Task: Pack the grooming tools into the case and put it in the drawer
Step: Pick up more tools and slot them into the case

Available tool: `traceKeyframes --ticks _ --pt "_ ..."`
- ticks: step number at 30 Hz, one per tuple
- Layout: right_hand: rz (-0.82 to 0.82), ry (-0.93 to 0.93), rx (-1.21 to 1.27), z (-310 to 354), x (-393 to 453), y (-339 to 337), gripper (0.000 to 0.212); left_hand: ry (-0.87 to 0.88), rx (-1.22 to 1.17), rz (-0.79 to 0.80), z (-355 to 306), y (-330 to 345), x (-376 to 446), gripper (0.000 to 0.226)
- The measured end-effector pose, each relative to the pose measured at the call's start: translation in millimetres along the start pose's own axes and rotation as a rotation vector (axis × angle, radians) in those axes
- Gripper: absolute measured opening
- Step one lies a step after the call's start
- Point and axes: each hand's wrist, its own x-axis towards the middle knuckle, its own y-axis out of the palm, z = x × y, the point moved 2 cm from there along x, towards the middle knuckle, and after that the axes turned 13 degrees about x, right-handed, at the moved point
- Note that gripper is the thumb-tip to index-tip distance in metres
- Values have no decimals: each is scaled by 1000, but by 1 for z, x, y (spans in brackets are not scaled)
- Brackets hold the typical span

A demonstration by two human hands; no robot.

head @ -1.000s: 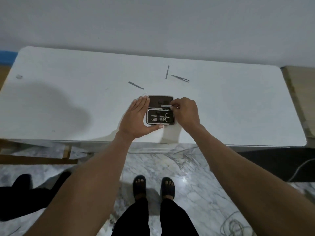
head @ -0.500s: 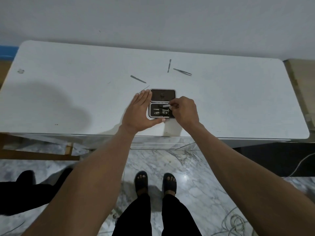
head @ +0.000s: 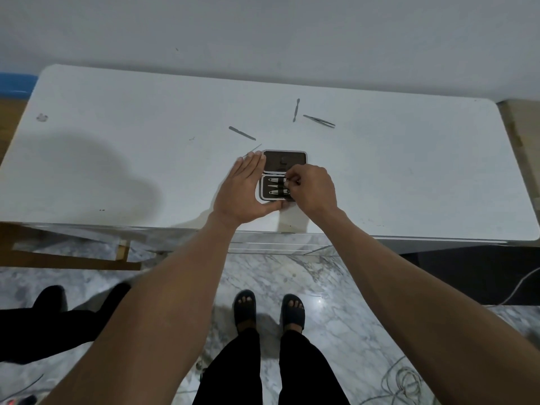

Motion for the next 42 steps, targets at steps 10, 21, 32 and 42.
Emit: traceKeyframes --ticks 10,21,32,42 --pt "-5 5 -13 0 0 -1 16 -6 -3 -1 -2 -3 -1 117" --pt "-26 -9 7 10 18 -22 18 -7 21 9 -2 -2 0 115" --pt "-35 -32 43 25 64 -20 17 7 -16 -67 1 5 1 114" --pt "66 -44 59 49 106 26 21 9 44 55 0 2 6 120"
